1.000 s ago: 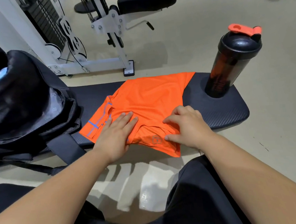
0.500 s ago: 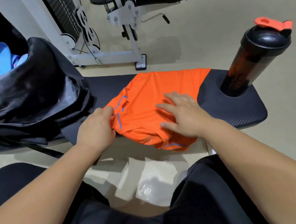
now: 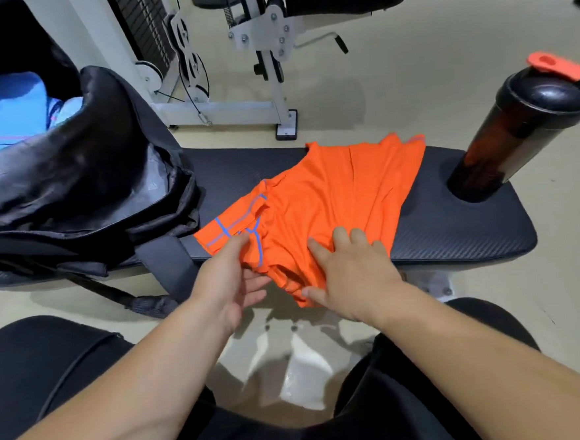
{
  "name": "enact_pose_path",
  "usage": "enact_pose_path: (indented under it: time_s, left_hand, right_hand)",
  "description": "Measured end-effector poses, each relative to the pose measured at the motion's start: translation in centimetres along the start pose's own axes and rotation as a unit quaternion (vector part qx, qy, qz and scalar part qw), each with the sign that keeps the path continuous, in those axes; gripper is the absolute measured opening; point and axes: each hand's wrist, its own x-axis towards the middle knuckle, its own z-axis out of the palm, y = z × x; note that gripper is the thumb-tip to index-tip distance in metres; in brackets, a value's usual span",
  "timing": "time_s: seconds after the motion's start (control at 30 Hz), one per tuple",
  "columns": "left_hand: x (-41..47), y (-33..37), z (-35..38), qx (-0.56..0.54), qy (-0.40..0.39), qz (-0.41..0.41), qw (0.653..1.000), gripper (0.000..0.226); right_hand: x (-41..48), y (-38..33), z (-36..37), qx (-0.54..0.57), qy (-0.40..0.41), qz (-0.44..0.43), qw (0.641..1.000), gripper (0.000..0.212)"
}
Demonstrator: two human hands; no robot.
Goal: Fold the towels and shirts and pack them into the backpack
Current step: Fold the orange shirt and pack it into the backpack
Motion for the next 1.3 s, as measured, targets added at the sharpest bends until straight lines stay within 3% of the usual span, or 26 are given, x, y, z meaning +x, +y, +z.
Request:
enact_pose_path:
  time_s: [0.13,0.23,0.3,0.37,0.43,0.47,0.6,0.7,0.8,0.87,0.93,1.07,1.2,1.3]
  left_hand:
    - [1.3,-0.5,1.5,-0.053,0.09,0.058,0.993,0.009]
    - [0.8,0.4,1.7,-0.047,0.13,0.204,0.969,0.011]
    - [0.0,1.5,1.2,0.018,0.137,0.313,0.94,0.019]
    - [-0.9,3.2,0.3,0.074,0.087,0.385,0.916,0.018]
    - [-1.8,5.5,-0.6,0.128,-0.011,0.417,0.9,0.003]
    - [-2.5,6.8,-1.0,0.163,-0.064,0.42,0.89,0.008]
    - [-5.4,12.2,-1.6,0.31,-0.264,0.374,0.833,0.019]
    - [-7.4,15.8,-2.3,0.356,-0.299,0.382,0.799,0.016]
    - [-8.6,17.7,-2.7,0.266,-0.249,0.432,0.825,0.017]
    - [-8.9,17.8,-2.6,0.197,-0.137,0.499,0.833,0.019]
    - [-9.0,17.5,-2.4,0.169,-0.063,0.545,0.819,0.019]
    - [-7.8,15.7,-2.5,0.231,-0.012,0.556,0.798,0.021]
    - [-3.4,11.7,-3.2,0.43,0.041,0.475,0.767,0.004]
    - [-0.4,8.9,-4.3,0.482,0.032,0.41,0.774,0.015]
  right_hand:
    - [-1.1,-1.2,-0.3,0.062,-0.011,-0.015,0.998,0.079]
    - [-0.7,0.0,-1.3,0.119,0.017,-0.018,0.993,0.056]
    - [0.0,1.2,-2.2,0.153,0.07,-0.039,0.985,0.048]
    - [0.9,1.9,-3.8,0.221,0.141,-0.086,0.961,0.049]
    - [2.1,2.1,-6.1,0.287,0.204,-0.129,0.927,0.056]
    - [2.6,2.2,-7.6,0.312,0.22,-0.142,0.913,0.061]
    - [3.3,2.2,-14.5,0.323,0.189,-0.233,0.898,0.092]
    - [3.2,2.2,-18.0,0.332,0.144,-0.289,0.886,0.088]
    - [3.0,2.0,-19.3,0.393,0.128,-0.278,0.867,0.045]
    - [2.7,1.7,-19.5,0.414,0.136,-0.259,0.862,0.009]
    - [2.3,1.0,-19.5,0.447,0.147,-0.235,0.851,0.018]
    - [0.6,-0.3,-19.8,0.514,0.2,-0.186,0.813,0.022]
    - [0.1,0.3,-19.1,0.515,0.221,-0.121,0.82,0.017]
    - [0.3,1.9,-18.0,0.53,0.263,-0.049,0.804,0.016]
